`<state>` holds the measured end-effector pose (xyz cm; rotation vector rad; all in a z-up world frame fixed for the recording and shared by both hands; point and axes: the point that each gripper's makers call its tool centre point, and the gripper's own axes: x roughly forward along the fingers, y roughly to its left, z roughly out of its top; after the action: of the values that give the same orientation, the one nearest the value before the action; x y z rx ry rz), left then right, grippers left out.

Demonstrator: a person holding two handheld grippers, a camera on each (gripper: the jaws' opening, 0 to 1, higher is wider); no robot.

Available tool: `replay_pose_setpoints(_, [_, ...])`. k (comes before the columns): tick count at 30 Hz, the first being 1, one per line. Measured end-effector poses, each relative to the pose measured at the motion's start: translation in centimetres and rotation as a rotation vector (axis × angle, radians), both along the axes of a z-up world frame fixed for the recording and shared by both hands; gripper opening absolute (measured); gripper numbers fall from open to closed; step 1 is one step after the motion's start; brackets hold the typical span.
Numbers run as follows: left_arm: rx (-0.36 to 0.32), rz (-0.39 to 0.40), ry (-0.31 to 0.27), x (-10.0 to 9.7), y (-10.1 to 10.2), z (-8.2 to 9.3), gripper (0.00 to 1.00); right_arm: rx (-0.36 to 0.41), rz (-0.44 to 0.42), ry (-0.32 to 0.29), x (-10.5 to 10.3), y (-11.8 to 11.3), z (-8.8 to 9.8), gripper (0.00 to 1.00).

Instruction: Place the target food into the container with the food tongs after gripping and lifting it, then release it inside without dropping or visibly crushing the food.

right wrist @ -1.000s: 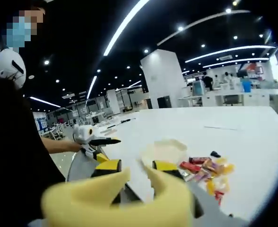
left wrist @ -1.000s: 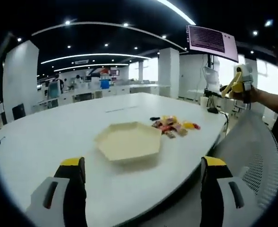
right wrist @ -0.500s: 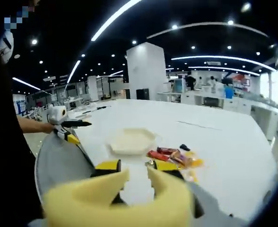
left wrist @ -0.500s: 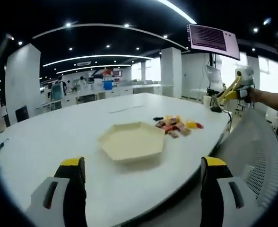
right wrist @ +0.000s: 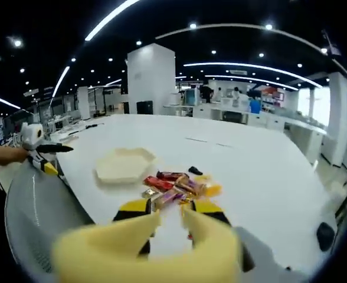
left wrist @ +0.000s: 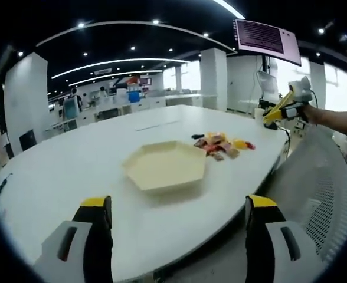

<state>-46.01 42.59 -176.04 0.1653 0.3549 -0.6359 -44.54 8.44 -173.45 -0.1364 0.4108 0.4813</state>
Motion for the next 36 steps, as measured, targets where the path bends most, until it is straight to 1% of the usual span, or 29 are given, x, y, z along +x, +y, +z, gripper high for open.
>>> replay_pose_setpoints(1, [0.0,0.002,0.003,0.0,0.0,0.0,0.91,-0.009,-0.006,0.006,0.1,-0.1,-0.2,0.25])
replay_pose_setpoints(2, [-0.002,-0.001,0.011,-0.1,0.0,-0.2,0.9,-0.022,-0.018,0.019,0.4,-0.2,-0.8,0.25])
replay_pose_setpoints(3, [0.002,-0.003,0.023,-0.2,0.0,-0.4,0.89,-0.019,-0.019,0.024,0.7,-0.2,-1.1,0.25])
replay_pose_setpoints(7, [0.009,-0.005,0.038,-0.3,0.0,-0.6,0.86,-0.014,-0.06,0.067,1.7,-0.6,-2.6,0.25])
replay_pose_setpoints(10, [0.011,-0.007,0.05,-0.3,0.0,-0.8,0.85,-0.056,-0.092,0.106,2.7,-1.2,-4.4,0.25])
replay_pose_setpoints(11, [0.012,-0.01,0.056,-0.4,-0.1,-0.8,0.85,-0.067,-0.1,0.108,3.1,-1.4,-4.9,0.25])
replay_pose_setpoints(14, [0.015,-0.011,0.065,-0.4,0.0,-1.0,0.84,-0.064,-0.116,0.129,4.0,-2.0,-6.2,0.26])
replay_pose_setpoints(18, [0.019,-0.008,0.073,-0.4,0.0,-1.1,0.84,-0.061,-0.14,0.162,4.7,-2.5,-7.7,0.26])
replay_pose_setpoints(22, [0.022,-0.009,0.081,-0.5,-0.1,-1.2,0.83,-0.089,-0.148,0.189,5.1,-2.8,-8.4,0.26])
replay_pose_setpoints(25, [0.023,-0.01,0.085,-0.6,-0.1,-1.3,0.82,-0.132,-0.138,0.226,5.4,-2.9,-9.3,0.26])
replay_pose_setpoints(27, [0.023,-0.014,0.087,-0.6,-0.1,-1.3,0.81,-0.123,-0.141,0.266,5.3,-2.9,-9.9,0.26])
replay_pose_setpoints(31, [0.025,-0.017,0.083,-0.6,-0.1,-1.3,0.79,-0.094,-0.159,0.282,5.4,-3.0,-10.0,0.26])
replay_pose_setpoints(32, [0.024,-0.017,0.083,-0.6,-0.2,-1.3,0.79,-0.098,-0.156,0.285,5.4,-3.0,-10.0,0.26])
replay_pose_setpoints(34, [0.026,-0.019,0.088,-0.7,-0.2,-1.3,0.78,-0.091,-0.152,0.309,5.4,-2.8,-10.1,0.25])
replay_pose_setpoints(36, [0.028,-0.011,0.079,-0.6,0.0,-1.2,0.78,-0.086,-0.151,0.332,5.5,-2.8,-10.1,0.24])
